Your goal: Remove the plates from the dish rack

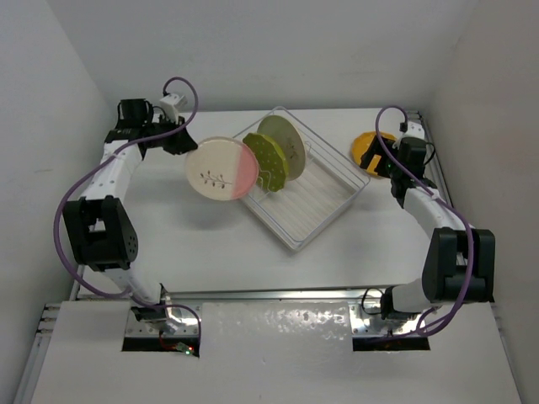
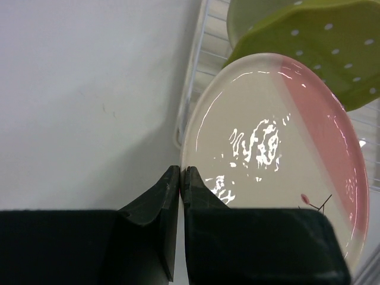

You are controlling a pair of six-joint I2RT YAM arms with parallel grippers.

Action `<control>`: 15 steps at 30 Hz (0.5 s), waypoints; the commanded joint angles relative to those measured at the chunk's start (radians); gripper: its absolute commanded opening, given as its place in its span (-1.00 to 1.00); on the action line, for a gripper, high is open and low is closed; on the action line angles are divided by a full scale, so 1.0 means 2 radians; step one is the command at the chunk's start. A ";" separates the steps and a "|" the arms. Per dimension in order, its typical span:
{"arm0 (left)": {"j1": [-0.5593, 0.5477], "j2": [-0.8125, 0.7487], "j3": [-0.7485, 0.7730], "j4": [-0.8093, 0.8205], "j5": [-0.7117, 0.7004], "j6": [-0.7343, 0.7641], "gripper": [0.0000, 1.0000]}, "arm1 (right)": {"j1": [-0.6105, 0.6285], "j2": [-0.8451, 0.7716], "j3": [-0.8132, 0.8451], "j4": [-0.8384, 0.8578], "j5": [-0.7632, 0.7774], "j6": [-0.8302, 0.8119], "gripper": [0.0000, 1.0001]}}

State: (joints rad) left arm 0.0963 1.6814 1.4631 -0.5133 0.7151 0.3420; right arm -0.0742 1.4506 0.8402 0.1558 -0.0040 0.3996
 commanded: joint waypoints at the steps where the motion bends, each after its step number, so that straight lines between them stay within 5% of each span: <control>1: -0.004 0.001 -0.016 0.036 0.051 -0.047 -1.00 | 0.003 -0.008 0.019 0.015 0.000 -0.004 0.98; 9: -0.008 0.001 -0.059 0.097 0.067 -0.107 -1.00 | 0.021 -0.007 0.044 -0.014 -0.007 0.000 0.98; 15: -0.008 -0.001 -0.063 0.099 0.055 -0.104 -1.00 | 0.101 -0.036 0.071 -0.046 -0.022 0.052 0.93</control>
State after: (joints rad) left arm 0.0902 1.7058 1.3331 -0.3958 0.7879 0.1501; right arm 0.0525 1.4418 0.9356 0.0719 -0.0208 0.4343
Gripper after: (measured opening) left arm 0.037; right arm 0.969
